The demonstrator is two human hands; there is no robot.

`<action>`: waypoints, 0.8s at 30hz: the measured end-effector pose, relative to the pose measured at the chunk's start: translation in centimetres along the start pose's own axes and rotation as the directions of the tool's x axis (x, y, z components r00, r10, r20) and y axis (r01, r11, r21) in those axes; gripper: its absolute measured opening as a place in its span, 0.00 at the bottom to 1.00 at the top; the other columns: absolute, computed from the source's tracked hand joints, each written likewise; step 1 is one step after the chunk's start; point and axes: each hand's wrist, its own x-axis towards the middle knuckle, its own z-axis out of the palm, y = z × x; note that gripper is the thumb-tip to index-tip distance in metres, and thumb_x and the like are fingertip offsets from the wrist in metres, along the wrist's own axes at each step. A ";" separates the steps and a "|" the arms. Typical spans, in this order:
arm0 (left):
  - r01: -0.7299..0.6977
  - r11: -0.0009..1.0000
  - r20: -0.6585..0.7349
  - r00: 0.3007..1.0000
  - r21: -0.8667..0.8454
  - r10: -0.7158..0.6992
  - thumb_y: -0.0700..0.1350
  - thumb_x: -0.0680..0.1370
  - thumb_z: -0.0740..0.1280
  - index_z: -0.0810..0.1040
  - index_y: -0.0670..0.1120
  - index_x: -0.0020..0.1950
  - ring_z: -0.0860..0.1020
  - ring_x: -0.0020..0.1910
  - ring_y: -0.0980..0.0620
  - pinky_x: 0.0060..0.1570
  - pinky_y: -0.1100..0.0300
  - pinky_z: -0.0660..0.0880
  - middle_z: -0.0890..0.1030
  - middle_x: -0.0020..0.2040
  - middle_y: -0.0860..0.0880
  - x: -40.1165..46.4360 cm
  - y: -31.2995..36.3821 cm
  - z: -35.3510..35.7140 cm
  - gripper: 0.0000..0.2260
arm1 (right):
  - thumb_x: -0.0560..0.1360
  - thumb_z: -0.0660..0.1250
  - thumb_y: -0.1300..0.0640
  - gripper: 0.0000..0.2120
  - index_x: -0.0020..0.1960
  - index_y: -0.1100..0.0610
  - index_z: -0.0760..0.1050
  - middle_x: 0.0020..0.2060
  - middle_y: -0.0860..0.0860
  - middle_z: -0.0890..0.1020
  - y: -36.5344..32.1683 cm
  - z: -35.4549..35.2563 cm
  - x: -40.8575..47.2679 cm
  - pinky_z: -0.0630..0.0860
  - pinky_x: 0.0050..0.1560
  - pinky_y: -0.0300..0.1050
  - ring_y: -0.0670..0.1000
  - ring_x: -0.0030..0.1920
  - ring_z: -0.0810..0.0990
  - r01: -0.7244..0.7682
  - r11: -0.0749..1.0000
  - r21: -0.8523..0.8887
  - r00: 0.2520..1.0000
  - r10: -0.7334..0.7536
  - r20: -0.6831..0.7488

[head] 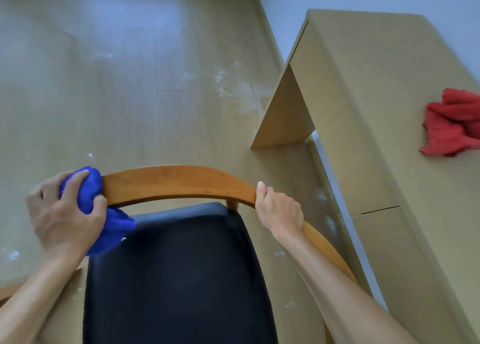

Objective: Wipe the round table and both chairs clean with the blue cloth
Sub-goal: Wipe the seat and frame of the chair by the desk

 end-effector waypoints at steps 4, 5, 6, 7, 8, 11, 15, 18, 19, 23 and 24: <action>-0.210 0.977 0.037 0.977 0.025 0.209 0.52 0.70 0.60 0.76 0.46 0.63 0.66 0.62 0.39 0.65 0.45 0.65 0.73 0.63 0.46 -1.2 6.3 3.1 0.23 | 0.82 0.40 0.44 0.31 0.53 0.59 0.78 0.47 0.56 0.82 0.1 -1.1 0.3 0.69 0.49 0.50 0.58 0.48 0.79 0.003 0.993 0.120 0.986 -0.023 0.165; -0.259 0.966 0.071 0.964 0.020 0.257 0.52 0.70 0.60 0.77 0.46 0.63 0.66 0.62 0.39 0.65 0.44 0.65 0.74 0.63 0.46 -1.6 8.2 4.0 0.23 | 0.82 0.41 0.45 0.28 0.53 0.58 0.77 0.48 0.56 0.80 0.3 -1.7 0.2 0.70 0.50 0.50 0.57 0.49 0.78 0.036 0.988 0.149 0.978 -0.066 0.198; -0.310 0.951 0.107 0.946 0.017 0.306 0.53 0.70 0.60 0.77 0.45 0.63 0.67 0.62 0.38 0.64 0.43 0.66 0.74 0.63 0.45 -2.1 9.9 4.9 0.23 | 0.82 0.43 0.46 0.26 0.53 0.58 0.76 0.48 0.55 0.79 0.8 -2.2 -0.1 0.71 0.51 0.50 0.56 0.48 0.77 0.089 0.984 0.154 0.972 -0.120 0.201; -0.361 0.933 0.141 0.924 0.015 0.355 0.53 0.71 0.60 0.76 0.45 0.62 0.68 0.62 0.38 0.64 0.42 0.66 0.74 0.63 0.45 -2.7 11.4 5.6 0.23 | 0.82 0.45 0.47 0.23 0.53 0.57 0.76 0.49 0.53 0.79 1.7 -2.8 -0.8 0.72 0.52 0.50 0.54 0.48 0.76 0.140 0.981 0.137 0.971 -0.163 0.173; -0.410 0.912 0.166 0.900 0.011 0.403 0.53 0.71 0.60 0.77 0.45 0.62 0.68 0.62 0.38 0.63 0.42 0.67 0.75 0.62 0.45 -3.3 12.7 6.3 0.23 | 0.82 0.46 0.47 0.22 0.53 0.56 0.76 0.48 0.51 0.78 3.0 -3.2 -1.7 0.73 0.52 0.49 0.52 0.48 0.76 0.167 0.979 0.118 0.976 -0.181 0.120; -0.545 0.837 0.215 0.812 -0.048 0.542 0.53 0.71 0.61 0.79 0.45 0.60 0.70 0.61 0.39 0.62 0.40 0.68 0.77 0.60 0.44 -5.9 17.2 7.9 0.21 | 0.82 0.48 0.48 0.18 0.46 0.51 0.74 0.43 0.45 0.76 8.2 -3.9 -5.4 0.73 0.50 0.45 0.46 0.45 0.75 0.099 0.970 0.220 0.995 -0.096 -0.025; -0.629 0.742 0.373 0.646 -0.232 0.666 0.54 0.70 0.62 0.80 0.49 0.57 0.72 0.60 0.44 0.63 0.46 0.69 0.79 0.56 0.49 -11.9 24.5 9.5 0.19 | 0.82 0.50 0.50 0.15 0.46 0.50 0.74 0.42 0.42 0.75 12.6 -3.5 -9.6 0.71 0.48 0.36 0.43 0.45 0.74 -0.136 0.849 0.510 0.968 0.224 -0.115; -0.592 0.732 0.415 0.605 -0.336 0.680 0.52 0.72 0.62 0.79 0.50 0.59 0.71 0.61 0.47 0.65 0.52 0.65 0.79 0.57 0.51 -14.9 26.4 8.9 0.18 | 0.82 0.52 0.54 0.12 0.48 0.50 0.73 0.39 0.41 0.74 12.9 -3.2 -10.3 0.66 0.41 0.27 0.38 0.42 0.71 -0.198 0.737 0.646 0.911 0.381 -0.156; -0.587 0.722 0.420 0.587 -0.367 0.692 0.52 0.72 0.62 0.79 0.50 0.59 0.71 0.62 0.47 0.66 0.52 0.65 0.79 0.58 0.51 -15.6 26.6 8.4 0.18 | 0.82 0.51 0.52 0.13 0.50 0.52 0.74 0.40 0.41 0.74 12.7 -3.4 -10.2 0.65 0.42 0.29 0.37 0.43 0.71 -0.185 0.706 0.683 0.905 0.394 -0.162; -0.578 0.631 0.384 0.502 -0.518 0.775 0.50 0.71 0.63 0.81 0.49 0.56 0.72 0.61 0.46 0.65 0.49 0.66 0.80 0.56 0.51 -19.9 28.7 6.3 0.16 | 0.76 0.47 0.45 0.26 0.60 0.57 0.75 0.52 0.46 0.79 12.7 -3.7 -10.6 0.70 0.56 0.41 0.43 0.53 0.75 -0.090 0.538 0.838 0.851 0.478 -0.216; -0.576 0.610 0.370 0.487 -0.544 0.791 0.49 0.71 0.64 0.81 0.48 0.56 0.72 0.61 0.46 0.65 0.48 0.66 0.80 0.56 0.51 -20.9 28.9 5.9 0.16 | 0.75 0.47 0.44 0.26 0.60 0.56 0.75 0.54 0.47 0.80 13.0 -3.8 -10.8 0.71 0.57 0.42 0.43 0.55 0.76 -0.067 0.486 0.871 0.836 0.503 -0.217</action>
